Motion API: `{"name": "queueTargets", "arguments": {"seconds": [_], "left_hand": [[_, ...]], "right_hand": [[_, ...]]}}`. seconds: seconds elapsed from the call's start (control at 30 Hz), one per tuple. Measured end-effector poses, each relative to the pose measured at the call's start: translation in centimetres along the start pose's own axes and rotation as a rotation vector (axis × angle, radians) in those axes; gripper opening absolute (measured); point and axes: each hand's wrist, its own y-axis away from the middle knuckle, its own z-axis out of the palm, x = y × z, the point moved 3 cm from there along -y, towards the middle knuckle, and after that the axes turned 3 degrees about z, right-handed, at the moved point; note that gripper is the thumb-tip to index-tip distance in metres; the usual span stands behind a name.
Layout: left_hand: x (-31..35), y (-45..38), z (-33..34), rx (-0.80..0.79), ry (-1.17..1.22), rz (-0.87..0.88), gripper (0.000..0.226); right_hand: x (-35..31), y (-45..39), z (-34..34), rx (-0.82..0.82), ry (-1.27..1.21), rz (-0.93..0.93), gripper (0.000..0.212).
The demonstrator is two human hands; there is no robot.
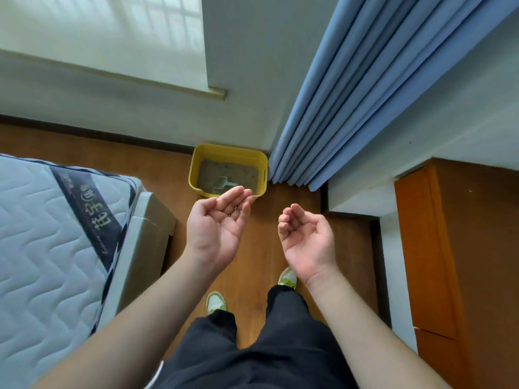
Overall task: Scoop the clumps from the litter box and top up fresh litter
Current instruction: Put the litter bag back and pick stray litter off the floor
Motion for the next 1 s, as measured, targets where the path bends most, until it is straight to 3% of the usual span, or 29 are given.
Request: {"name": "queueTargets", "arguments": {"seconds": [0.2, 0.43, 0.67, 1.0], "left_hand": [[-1.5, 4.2, 0.9, -0.120, -0.005, -0.051, 0.055], [-5.8, 8.9, 3.2, -0.236, -0.085, -0.105, 0.050], [-15.3, 15.0, 5.0, -0.310, -0.200, -0.225, 0.051], [-31.4, 26.1, 5.7, -0.402, -0.425, -0.463, 0.051]], "right_hand": [[0.0, 4.3, 0.9, -0.048, -0.029, -0.029, 0.058], [-3.1, 10.3, -1.9, -0.082, -0.074, -0.152, 0.069], [-6.9, 19.8, -10.2, -0.070, -0.170, -0.299, 0.070], [-8.8, 34.0, -24.3, 0.087, -0.363, -0.502, 0.074]]}}
